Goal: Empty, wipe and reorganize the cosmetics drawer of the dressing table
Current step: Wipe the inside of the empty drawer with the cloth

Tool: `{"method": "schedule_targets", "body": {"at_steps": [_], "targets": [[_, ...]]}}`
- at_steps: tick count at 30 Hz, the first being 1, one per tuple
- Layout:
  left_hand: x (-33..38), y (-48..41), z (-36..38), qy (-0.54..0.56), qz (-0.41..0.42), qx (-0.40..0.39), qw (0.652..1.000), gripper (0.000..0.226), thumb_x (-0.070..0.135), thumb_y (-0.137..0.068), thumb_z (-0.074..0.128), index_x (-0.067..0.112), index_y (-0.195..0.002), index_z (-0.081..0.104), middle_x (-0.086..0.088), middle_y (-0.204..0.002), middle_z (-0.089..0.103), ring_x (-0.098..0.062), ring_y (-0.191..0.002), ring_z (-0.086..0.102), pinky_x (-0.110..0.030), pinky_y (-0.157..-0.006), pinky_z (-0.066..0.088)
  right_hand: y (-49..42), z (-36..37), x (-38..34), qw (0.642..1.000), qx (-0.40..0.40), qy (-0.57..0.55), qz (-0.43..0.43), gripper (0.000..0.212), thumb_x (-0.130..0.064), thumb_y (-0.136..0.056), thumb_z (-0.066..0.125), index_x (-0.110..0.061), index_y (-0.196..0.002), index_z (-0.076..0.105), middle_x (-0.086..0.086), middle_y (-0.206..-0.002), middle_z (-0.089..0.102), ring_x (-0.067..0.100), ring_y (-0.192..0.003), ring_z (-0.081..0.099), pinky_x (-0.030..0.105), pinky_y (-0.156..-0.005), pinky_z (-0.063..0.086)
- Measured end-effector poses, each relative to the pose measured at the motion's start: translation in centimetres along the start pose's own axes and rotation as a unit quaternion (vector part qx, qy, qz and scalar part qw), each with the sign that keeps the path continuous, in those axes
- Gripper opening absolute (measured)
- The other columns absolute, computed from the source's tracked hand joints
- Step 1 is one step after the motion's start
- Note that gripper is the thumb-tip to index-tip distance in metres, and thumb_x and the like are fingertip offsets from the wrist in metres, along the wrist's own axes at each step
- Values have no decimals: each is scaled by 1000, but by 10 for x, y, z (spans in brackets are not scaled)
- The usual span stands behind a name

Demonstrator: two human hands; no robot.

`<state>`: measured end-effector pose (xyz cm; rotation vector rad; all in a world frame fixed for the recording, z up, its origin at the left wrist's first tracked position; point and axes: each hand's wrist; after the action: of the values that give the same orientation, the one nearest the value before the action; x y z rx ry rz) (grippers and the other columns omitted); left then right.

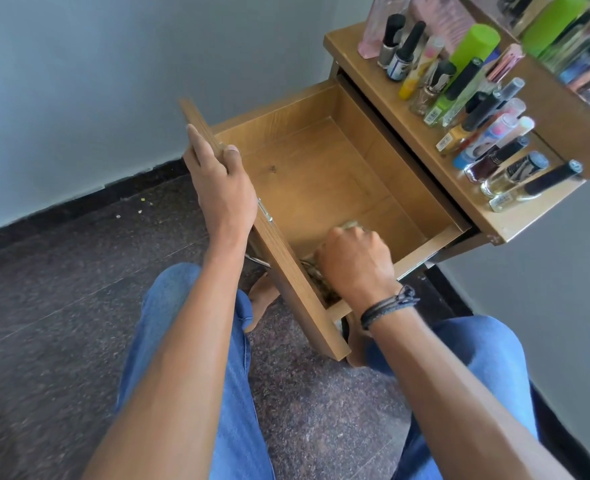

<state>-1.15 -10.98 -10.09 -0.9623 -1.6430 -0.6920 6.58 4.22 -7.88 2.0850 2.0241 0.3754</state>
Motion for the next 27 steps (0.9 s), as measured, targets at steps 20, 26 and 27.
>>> {"method": "schedule_targets", "body": {"at_steps": [20,26,27], "targets": [[1,3,1,-3,1,4,1000,61,21,-107,39,6,-159,12,-10,-154,31,-17,-127,48,5,-79,32,-3,16,9,994,-72,-64,-49,36,-19,-94,62,-4,-127,63,15,-134,55,31,-116,60,41,-99,53],[1,1,2,-4,-8,2,1000,62,23,-107,39,9,-160,11,-6,-153,33,-15,-125,48,-4,-82,32,-27,-5,-1,992,-56,-44,-103,54,-5,-98,61,-14,-149,44,6,-163,21,33,-140,42,48,-99,55],[1,0,2,-6,-8,1,1000,62,24,-107,39,10,-160,11,-6,-153,33,-15,-125,48,-4,-83,32,-35,-7,-5,992,-46,-37,-110,60,-7,-99,59,-18,-154,36,3,-166,19,33,-139,44,47,-97,56]]}}
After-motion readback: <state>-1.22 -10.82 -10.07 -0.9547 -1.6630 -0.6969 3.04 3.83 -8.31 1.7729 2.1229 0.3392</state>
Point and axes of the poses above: each hand's wrist, its own y-axis away from the middle knuckle, its own z-axis out of the palm, x = y × z
